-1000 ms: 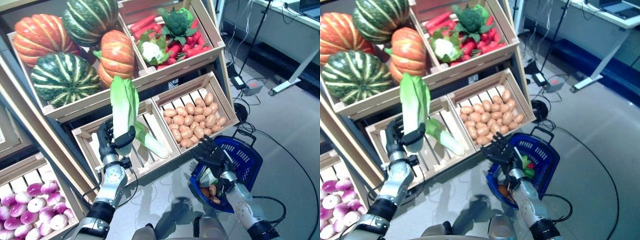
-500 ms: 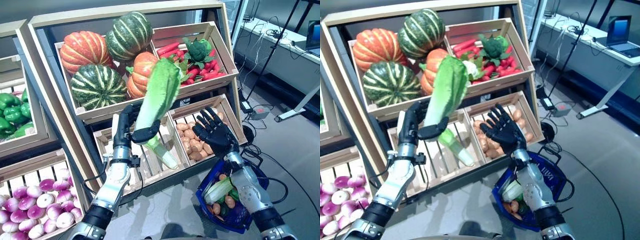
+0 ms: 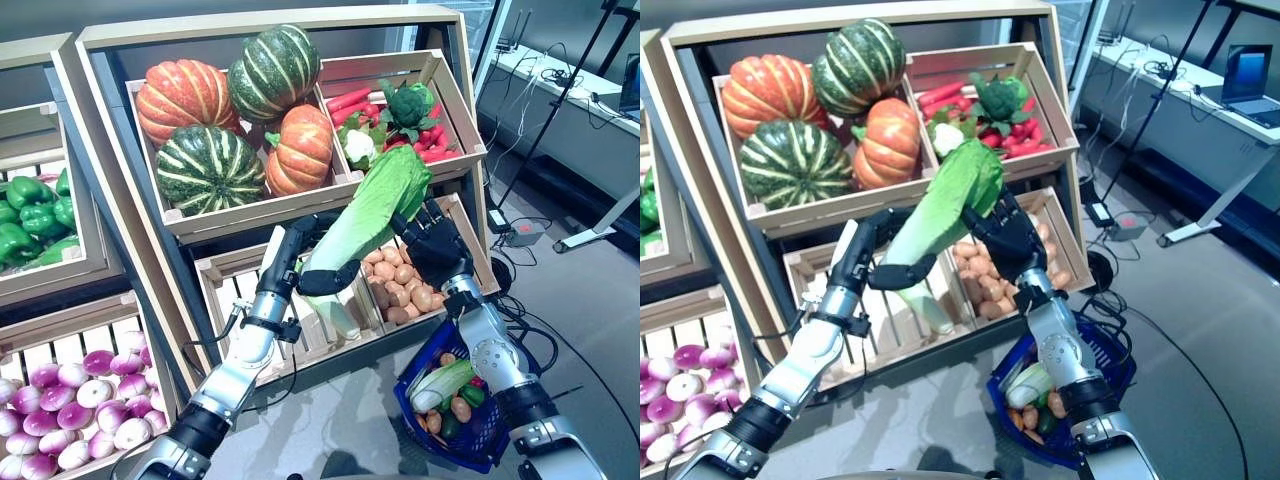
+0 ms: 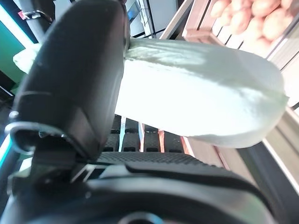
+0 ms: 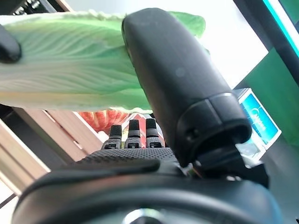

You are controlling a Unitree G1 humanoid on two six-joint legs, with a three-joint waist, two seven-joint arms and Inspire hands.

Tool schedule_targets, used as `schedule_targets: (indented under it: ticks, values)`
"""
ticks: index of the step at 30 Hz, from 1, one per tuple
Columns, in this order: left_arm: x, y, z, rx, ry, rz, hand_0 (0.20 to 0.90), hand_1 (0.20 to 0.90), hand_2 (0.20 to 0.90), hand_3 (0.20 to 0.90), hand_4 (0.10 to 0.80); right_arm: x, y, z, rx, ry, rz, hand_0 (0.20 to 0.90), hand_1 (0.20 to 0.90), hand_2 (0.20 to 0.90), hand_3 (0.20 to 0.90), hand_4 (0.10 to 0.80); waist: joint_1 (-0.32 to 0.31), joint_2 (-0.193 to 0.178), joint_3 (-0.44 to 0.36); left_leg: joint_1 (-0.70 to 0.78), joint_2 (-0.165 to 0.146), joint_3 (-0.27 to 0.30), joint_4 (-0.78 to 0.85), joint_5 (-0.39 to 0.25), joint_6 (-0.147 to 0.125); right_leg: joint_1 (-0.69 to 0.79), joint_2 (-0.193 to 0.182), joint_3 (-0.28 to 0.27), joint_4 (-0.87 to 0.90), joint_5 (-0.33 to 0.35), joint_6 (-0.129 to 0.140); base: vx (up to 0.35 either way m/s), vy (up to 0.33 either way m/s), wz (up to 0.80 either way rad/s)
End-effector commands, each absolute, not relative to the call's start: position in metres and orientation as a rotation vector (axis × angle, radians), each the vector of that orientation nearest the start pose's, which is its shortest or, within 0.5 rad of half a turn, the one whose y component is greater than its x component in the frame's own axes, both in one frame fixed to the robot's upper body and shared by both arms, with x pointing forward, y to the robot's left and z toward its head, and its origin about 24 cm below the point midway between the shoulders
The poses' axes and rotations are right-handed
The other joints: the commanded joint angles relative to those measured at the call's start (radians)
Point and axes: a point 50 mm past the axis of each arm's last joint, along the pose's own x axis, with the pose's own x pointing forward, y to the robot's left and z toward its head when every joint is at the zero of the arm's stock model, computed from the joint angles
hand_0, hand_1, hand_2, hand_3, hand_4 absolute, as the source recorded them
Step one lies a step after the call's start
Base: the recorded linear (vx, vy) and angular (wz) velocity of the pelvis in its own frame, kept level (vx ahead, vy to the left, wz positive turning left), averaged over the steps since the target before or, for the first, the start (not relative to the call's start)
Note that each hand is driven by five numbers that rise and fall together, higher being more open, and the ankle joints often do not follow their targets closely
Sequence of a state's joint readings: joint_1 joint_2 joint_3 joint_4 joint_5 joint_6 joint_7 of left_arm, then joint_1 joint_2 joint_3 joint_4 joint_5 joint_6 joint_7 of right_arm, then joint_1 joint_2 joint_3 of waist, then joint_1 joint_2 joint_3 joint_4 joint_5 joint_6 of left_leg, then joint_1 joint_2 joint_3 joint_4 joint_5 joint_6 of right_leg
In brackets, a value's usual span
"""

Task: Put vegetables into the basket

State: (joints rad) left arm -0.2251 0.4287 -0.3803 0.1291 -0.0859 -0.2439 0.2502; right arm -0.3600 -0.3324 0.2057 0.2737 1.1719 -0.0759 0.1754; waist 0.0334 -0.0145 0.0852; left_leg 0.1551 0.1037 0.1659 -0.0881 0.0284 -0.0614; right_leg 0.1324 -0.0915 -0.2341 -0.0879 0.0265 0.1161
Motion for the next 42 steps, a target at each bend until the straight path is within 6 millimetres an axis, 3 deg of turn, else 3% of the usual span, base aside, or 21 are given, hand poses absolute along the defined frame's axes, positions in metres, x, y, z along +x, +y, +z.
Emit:
schedule_targets:
  ticks: [1, 6, 13, 20, 25, 42]
  values:
    - [0.285, 0.107, 0.155, 0.330, -0.720, -0.324, 0.300, 0.300, 0.300, 0.300, 0.400, 0.344, -0.149, 0.161, 0.868, -0.356, 0.484, 0.900, 0.900, 0.900, 0.900, 0.800, 0.015, -0.030, -0.079, -0.024, -0.057, -0.040, 0.016, -0.078, 0.011, 0.020, -0.012, 0.001, 0.020, -0.036, -0.005, -0.024, 0.040, 0.01]
    - [0.285, 0.103, 0.157, 0.366, -0.744, -0.330, 0.300, 0.300, 0.300, 0.300, 0.400, 0.344, -0.139, 0.174, 0.887, -0.388, 0.581, 0.900, 0.900, 0.900, 0.900, 0.800, 0.019, -0.030, -0.080, -0.026, -0.060, -0.052, 0.013, -0.078, 0.013, 0.022, -0.012, 0.003, 0.020, -0.038, -0.005, -0.032, 0.029, 0.05]
    - [0.290, 0.104, 0.149, 0.356, -0.689, -0.340, 0.300, 0.300, 0.300, 0.300, 0.400, 0.334, -0.112, 0.187, 0.962, -0.382, 0.846, 0.900, 0.900, 0.900, 0.900, 0.800, 0.020, -0.034, -0.084, -0.027, -0.067, -0.067, 0.013, -0.080, 0.015, 0.021, -0.014, 0.002, 0.023, -0.045, -0.004, -0.032, 0.012, 0.09]
    - [0.297, 0.096, 0.114, -0.010, -0.349, -0.537, 0.300, 0.300, 0.300, 0.300, 0.400, 0.324, -0.096, 0.195, 1.030, -0.384, 1.056, 0.900, 0.900, 0.900, 0.900, 0.800, 0.018, -0.035, -0.089, -0.027, -0.068, -0.068, 0.008, -0.078, 0.014, 0.025, -0.011, 0.001, 0.015, -0.042, -0.004, 0.000, 0.000, 0.00]
    - [0.291, 0.079, 0.106, -0.003, -0.293, -0.706, 0.300, 0.300, 0.300, 0.300, 0.400, 0.330, -0.096, 0.196, 0.984, -0.376, 1.036, 0.900, 0.900, 0.900, 0.900, 0.800, 0.010, -0.029, -0.086, -0.029, -0.068, -0.065, 0.010, -0.079, 0.016, 0.018, -0.010, 0.011, 0.020, -0.044, -0.004, 0.000, 0.000, 0.00]
    - [0.289, 0.072, 0.100, 0.140, -0.237, -0.884, 0.300, 0.300, 0.300, 0.300, 0.400, 0.342, -0.103, 0.191, 0.896, -0.337, 0.945, 0.900, 0.900, 0.900, 0.900, 0.800, 0.002, -0.020, -0.085, -0.019, -0.069, -0.065, 0.008, -0.082, 0.021, 0.025, -0.006, 0.028, 0.017, -0.047, -0.003, 0.000, 0.000, 0.00]
